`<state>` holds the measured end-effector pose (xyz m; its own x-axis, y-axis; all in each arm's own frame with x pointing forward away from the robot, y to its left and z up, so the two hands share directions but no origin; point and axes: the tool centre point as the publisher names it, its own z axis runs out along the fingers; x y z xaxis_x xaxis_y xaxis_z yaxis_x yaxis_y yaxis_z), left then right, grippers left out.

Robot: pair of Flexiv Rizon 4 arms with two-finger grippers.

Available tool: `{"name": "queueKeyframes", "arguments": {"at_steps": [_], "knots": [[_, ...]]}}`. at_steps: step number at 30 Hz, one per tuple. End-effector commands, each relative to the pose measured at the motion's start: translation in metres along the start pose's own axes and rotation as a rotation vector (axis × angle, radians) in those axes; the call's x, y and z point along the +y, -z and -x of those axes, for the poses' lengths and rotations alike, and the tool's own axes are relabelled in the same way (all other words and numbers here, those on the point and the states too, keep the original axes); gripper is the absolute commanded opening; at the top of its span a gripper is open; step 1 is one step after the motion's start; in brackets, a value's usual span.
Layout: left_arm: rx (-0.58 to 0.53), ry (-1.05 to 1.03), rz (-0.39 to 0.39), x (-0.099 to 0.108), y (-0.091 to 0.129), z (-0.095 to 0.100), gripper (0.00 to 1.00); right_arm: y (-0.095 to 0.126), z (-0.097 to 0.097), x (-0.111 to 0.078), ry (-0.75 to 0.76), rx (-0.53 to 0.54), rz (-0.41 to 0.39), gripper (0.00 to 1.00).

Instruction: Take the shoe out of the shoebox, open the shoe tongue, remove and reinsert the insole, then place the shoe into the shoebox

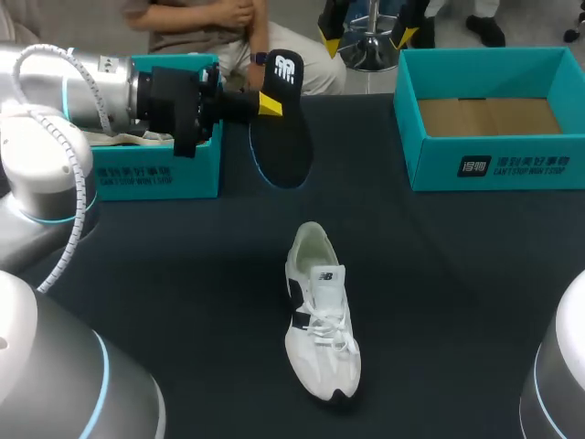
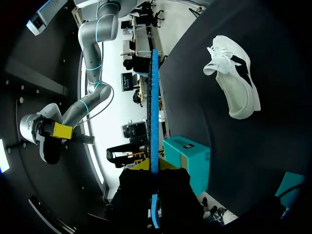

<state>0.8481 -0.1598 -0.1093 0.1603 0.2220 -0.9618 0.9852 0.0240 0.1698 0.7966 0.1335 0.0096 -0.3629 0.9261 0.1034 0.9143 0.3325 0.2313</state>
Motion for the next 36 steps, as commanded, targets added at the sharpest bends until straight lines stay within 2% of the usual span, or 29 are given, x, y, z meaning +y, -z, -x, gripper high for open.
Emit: {"name": "queueKeyframes", "arguments": {"at_steps": [1,3,25,29,34,36], "knots": [[-0.007,-0.011,-0.002,0.0019,-0.0028,-0.0053,0.00,-0.0001,0.0000,0.0011,0.000,0.000,-0.003,1.00],[0.022,-0.003,-0.011,0.0017,-0.0019,-0.0057,0.00,-0.0001,0.0000,0.0011,0.000,0.000,-0.003,1.00],[0.022,-0.003,-0.011,0.0017,-0.0019,-0.0057,0.00,-0.0001,0.0000,0.0011,0.000,0.000,-0.003,1.00],[0.022,-0.003,-0.011,0.0017,-0.0019,-0.0057,0.00,0.0024,0.0030,0.0019,-0.008,0.118,0.031,1.00],[0.022,-0.003,-0.011,0.0017,-0.0019,-0.0057,0.00,-0.0029,0.0022,0.0016,-0.049,0.350,0.123,1.00],[0.022,-0.003,-0.011,0.0017,-0.0019,-0.0057,0.00,-0.0063,-0.0006,0.0026,-0.054,0.430,0.135,1.00]]}}
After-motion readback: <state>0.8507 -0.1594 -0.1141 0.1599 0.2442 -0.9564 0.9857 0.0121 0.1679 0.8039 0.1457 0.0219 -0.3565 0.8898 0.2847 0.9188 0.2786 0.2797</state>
